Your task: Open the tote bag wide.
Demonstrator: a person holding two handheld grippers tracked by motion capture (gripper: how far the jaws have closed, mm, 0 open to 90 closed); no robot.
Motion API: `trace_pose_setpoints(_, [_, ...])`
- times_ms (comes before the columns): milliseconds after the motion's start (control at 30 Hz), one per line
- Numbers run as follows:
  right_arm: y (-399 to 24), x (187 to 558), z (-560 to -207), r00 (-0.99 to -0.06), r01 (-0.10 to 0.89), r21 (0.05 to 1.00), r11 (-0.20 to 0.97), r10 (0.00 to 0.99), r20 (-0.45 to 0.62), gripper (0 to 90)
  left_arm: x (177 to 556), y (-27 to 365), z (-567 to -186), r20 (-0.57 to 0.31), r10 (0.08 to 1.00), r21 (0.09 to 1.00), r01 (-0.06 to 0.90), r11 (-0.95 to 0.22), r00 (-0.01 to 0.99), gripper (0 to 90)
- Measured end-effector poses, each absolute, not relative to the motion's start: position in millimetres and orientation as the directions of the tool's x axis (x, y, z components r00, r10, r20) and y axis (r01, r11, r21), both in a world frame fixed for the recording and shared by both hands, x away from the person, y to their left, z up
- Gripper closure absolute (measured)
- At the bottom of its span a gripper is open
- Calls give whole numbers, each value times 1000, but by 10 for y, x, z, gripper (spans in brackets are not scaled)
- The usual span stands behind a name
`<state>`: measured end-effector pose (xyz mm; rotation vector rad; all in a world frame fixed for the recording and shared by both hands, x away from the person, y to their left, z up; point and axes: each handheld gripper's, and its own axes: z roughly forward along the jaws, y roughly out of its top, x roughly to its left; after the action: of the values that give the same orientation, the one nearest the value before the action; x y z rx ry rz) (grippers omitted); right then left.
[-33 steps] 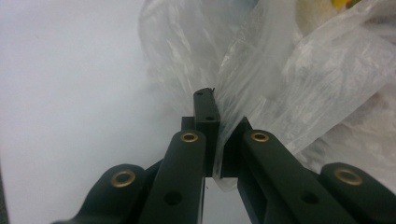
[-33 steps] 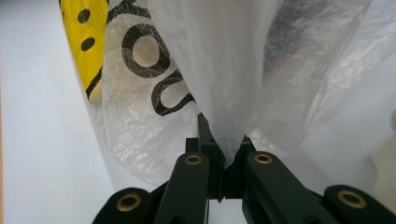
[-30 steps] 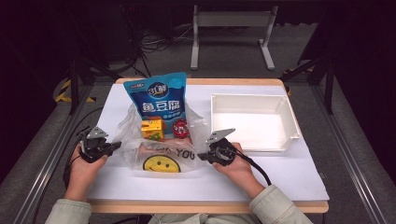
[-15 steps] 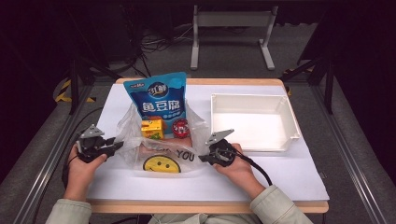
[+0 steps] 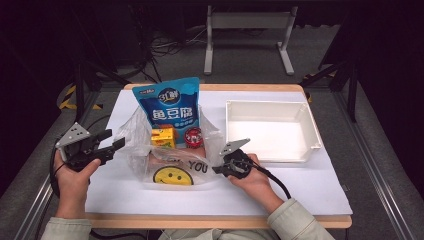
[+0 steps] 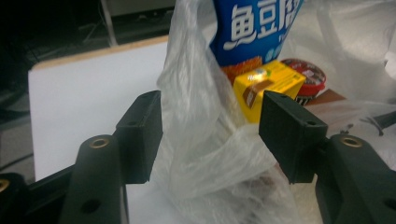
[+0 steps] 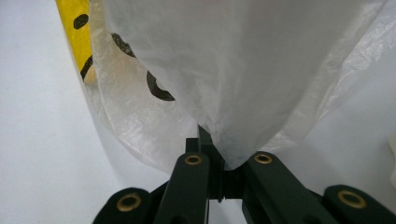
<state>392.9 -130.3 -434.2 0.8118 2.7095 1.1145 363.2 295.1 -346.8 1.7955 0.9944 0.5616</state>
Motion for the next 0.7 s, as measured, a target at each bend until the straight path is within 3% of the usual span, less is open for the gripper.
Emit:
trace_pose_setpoints(233, [-1303,3925,-4337,-851,437,681,587,514,103,895,3805,2798,-3431,7,847,896,373,-242,532,369])
trace_pose_setpoints(400, [-1304,3925,-4339,-852,437,682,587,514,103,895,3992,2774,-3548,-3,870,889,400,-224,494,423])
trace_pose_setpoints(500, [-1307,3925,-4339,-851,438,682,586,514,105,895,4066,2786,-3619,-10,877,882,416,-219,481,527])
trace_pose_setpoints(567, [-1308,3925,-4341,-853,437,682,587,512,106,895,4077,2797,-3671,-18,875,878,426,-217,483,730])
trace_pose_setpoints(633, [-1309,3924,-4342,-853,434,683,588,511,102,894,4086,2811,-3699,-24,873,873,436,-220,488,858])
trace_pose_setpoints(700, [-1308,3921,-4340,-852,437,681,587,513,105,894,4099,2823,-3745,-28,869,862,453,-229,494,894])
